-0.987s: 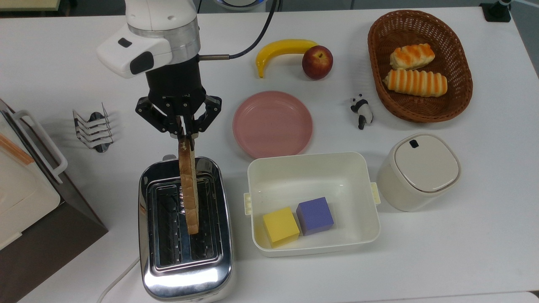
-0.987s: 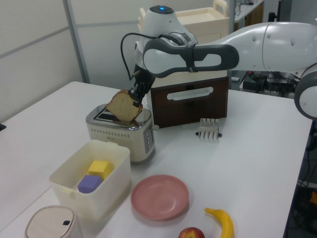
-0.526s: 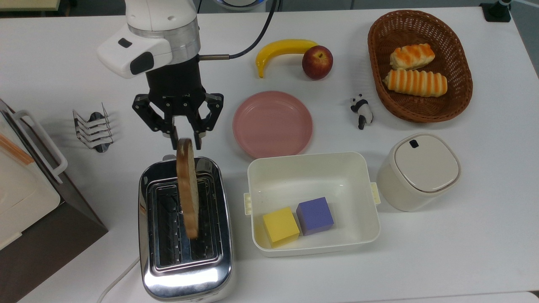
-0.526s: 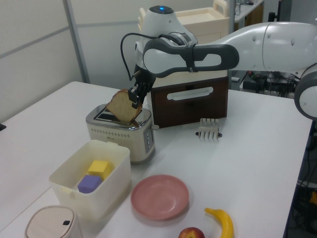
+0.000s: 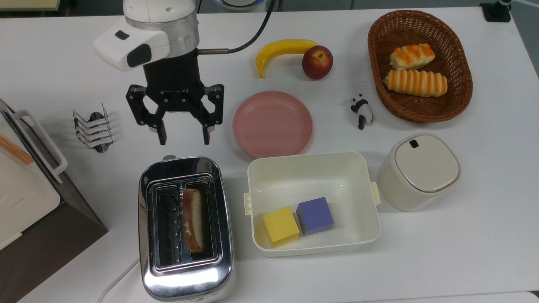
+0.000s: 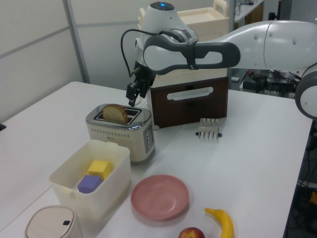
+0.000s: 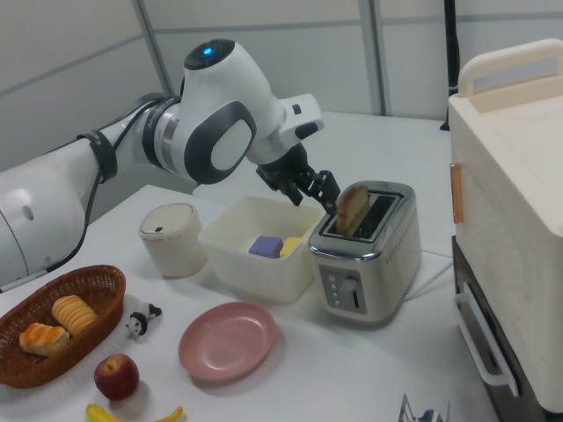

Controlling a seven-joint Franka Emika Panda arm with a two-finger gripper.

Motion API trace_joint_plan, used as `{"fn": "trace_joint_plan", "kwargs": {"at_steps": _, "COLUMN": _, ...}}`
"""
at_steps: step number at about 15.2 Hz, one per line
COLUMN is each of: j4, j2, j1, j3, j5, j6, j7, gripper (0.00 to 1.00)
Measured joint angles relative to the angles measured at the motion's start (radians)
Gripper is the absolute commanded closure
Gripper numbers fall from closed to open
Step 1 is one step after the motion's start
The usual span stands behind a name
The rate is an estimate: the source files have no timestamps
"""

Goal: Put the bread in the toaster

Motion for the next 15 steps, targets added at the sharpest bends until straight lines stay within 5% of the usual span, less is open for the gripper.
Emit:
{"fn": "trace_joint_plan", "kwargs": {"at_steps": 5, "j4": 0.000, "j2": -0.036, "j1": 0.008, "j3": 0.008, "j5": -0.117, "j6": -0.198, "j7": 0.022, "gripper": 0.00}}
{"fn": "trace_joint_plan", "kwargs": {"at_steps": 9, "j4": -0.001, "j2": -0.095, "j1": 0.049, "j3": 0.009, "j5": -0.129, "j6": -0.417, "j7": 0.035, "gripper": 0.00}}
{"fn": "trace_joint_plan", "kwargs": {"at_steps": 15, "j4": -0.094, "j2": -0.209, "j1": 0.059, "j3": 0.009, "j5": -0.129, "j6": -0.502, "j7": 0.100, "gripper": 0.00}}
